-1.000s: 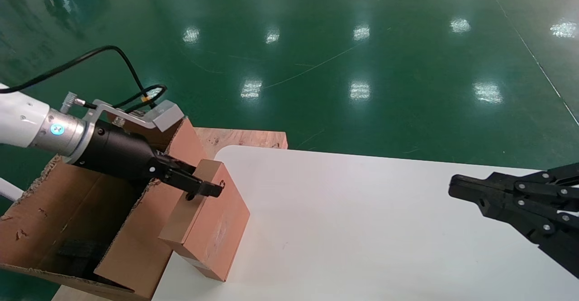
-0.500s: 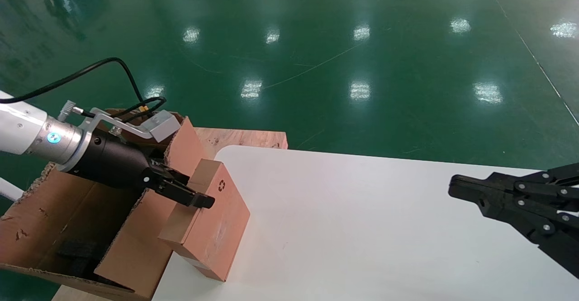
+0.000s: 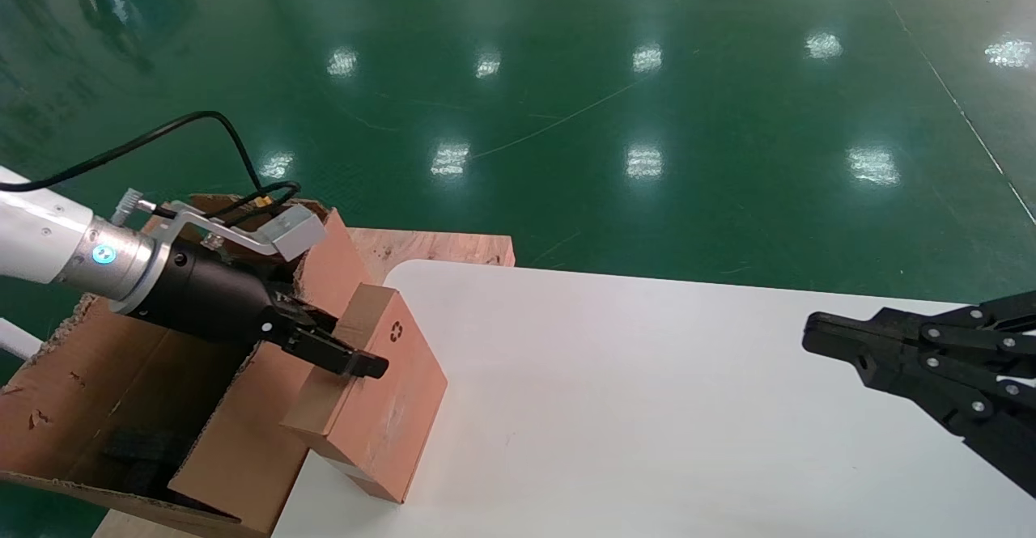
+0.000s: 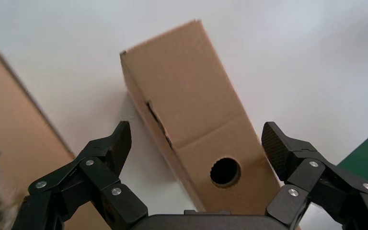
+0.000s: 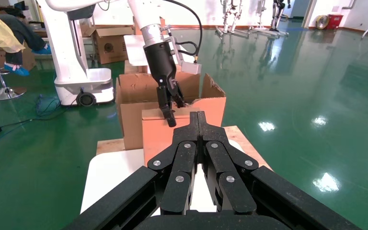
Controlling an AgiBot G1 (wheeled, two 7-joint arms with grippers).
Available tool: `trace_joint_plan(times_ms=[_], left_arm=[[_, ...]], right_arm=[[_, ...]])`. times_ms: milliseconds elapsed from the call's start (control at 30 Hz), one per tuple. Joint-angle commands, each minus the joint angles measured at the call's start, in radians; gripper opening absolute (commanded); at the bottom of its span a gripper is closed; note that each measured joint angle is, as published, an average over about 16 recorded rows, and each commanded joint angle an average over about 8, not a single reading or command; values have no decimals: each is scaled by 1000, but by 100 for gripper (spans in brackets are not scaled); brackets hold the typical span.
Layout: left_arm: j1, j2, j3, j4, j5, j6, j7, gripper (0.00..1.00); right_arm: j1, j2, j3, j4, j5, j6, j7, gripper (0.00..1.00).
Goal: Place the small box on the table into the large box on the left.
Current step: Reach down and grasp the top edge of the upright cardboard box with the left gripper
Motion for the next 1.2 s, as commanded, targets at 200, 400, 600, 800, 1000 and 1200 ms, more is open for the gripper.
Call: trace_joint_plan(times_ms=[200, 400, 600, 800, 1000, 1200], left_arm=[[0, 5, 1, 15, -18, -1, 16, 64], [0, 5, -1, 14, -18, 0, 13, 0], [0, 5, -1, 11, -17, 0, 11, 0], [0, 5, -2, 10, -15, 1, 10, 0], [0, 5, -2, 9, -14, 1, 9, 0], [1, 2, -3, 9, -17, -3, 9, 0]], right_arm=[[0, 0, 0, 0, 0, 0, 0, 100], [0, 0, 0, 0, 0, 0, 0, 100], [0, 0, 0, 0, 0, 0, 0, 100], [0, 0, 0, 0, 0, 0, 0, 100], [0, 0, 0, 0, 0, 0, 0, 100], [0, 0, 0, 0, 0, 0, 0, 100]])
